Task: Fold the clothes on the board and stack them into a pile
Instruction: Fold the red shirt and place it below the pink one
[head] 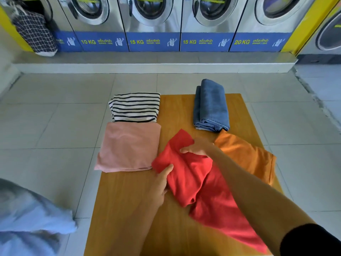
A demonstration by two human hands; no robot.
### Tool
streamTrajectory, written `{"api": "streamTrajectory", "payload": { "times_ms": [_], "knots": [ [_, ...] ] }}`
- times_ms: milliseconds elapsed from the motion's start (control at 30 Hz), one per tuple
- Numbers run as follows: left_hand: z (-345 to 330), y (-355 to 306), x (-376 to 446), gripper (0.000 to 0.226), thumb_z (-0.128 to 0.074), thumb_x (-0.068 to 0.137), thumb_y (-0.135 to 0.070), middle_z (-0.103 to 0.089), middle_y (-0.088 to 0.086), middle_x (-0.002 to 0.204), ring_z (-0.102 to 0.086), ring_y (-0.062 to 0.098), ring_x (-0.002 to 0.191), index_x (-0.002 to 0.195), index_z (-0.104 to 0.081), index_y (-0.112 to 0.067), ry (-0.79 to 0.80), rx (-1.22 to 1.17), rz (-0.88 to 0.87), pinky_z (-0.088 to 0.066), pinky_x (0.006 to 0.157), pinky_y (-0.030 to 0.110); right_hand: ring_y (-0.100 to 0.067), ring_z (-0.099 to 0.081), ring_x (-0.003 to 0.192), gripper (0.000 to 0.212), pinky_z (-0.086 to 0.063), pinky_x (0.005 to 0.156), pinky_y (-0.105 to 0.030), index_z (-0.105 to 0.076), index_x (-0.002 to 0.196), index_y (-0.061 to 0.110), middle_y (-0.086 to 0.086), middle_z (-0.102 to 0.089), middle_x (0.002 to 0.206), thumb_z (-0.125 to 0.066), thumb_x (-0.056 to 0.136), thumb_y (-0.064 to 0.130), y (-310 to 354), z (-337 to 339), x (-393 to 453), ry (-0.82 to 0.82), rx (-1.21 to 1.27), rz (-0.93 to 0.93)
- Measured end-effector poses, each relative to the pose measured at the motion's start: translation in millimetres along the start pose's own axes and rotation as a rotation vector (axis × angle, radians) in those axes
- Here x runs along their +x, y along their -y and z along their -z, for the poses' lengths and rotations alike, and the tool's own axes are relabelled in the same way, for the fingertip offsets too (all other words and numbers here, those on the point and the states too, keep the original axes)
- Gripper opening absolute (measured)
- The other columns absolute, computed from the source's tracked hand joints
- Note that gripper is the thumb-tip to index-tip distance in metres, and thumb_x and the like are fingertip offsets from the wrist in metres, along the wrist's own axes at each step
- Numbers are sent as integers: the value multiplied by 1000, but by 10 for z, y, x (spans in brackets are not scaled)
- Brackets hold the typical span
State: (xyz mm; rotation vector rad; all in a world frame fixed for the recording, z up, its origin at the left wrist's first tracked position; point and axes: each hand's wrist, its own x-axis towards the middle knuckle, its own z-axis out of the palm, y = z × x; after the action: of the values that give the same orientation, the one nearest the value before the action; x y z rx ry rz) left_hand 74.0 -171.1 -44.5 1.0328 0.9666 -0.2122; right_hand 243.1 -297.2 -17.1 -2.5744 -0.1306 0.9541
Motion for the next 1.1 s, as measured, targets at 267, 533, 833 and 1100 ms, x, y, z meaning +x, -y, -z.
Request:
{"api": "streamTrajectory", "payload": {
  "times_ms": [267,533,833,1100],
  "knots": [
    [959,-360,-480,59,-82,57,-65,-76,-8,102,-73,13,94,103,-69,-29,-102,165,-357,-58,80,35,-10,-75,97,59,-60,80,-26,-72,114,25,7,-78,107,-93,61,44,31,-127,-808,240,728,233],
    [1778,-125,-391,65,-52,79,-75,-69,-6,96,-66,15,87,112,-66,-21,-366,497,-236,-50,68,28,-12,-69,99,56,-57,84,-27,-67,125,23,4,-73,116,-72,81,57,174,-1386,-996,162,611,120],
    [2210,9,-142,35,-49,93,-48,-67,2,95,-63,24,89,98,-64,-17,-510,661,-212,-46,67,32,-31,-74,84,54,-61,75,-49,-68,109,6,-13,-74,100,-56,92,56,323,-1677,-818,129,338,121],
    [2147,-229,88,45,-53,93,-44,-63,8,123,-57,30,112,125,-59,-13,-550,634,-242,-42,86,35,-34,-68,82,48,-55,76,-48,-52,69,14,-11,-67,79,-51,96,53,470,-1656,-660,-20,207,121]
  ]
}}
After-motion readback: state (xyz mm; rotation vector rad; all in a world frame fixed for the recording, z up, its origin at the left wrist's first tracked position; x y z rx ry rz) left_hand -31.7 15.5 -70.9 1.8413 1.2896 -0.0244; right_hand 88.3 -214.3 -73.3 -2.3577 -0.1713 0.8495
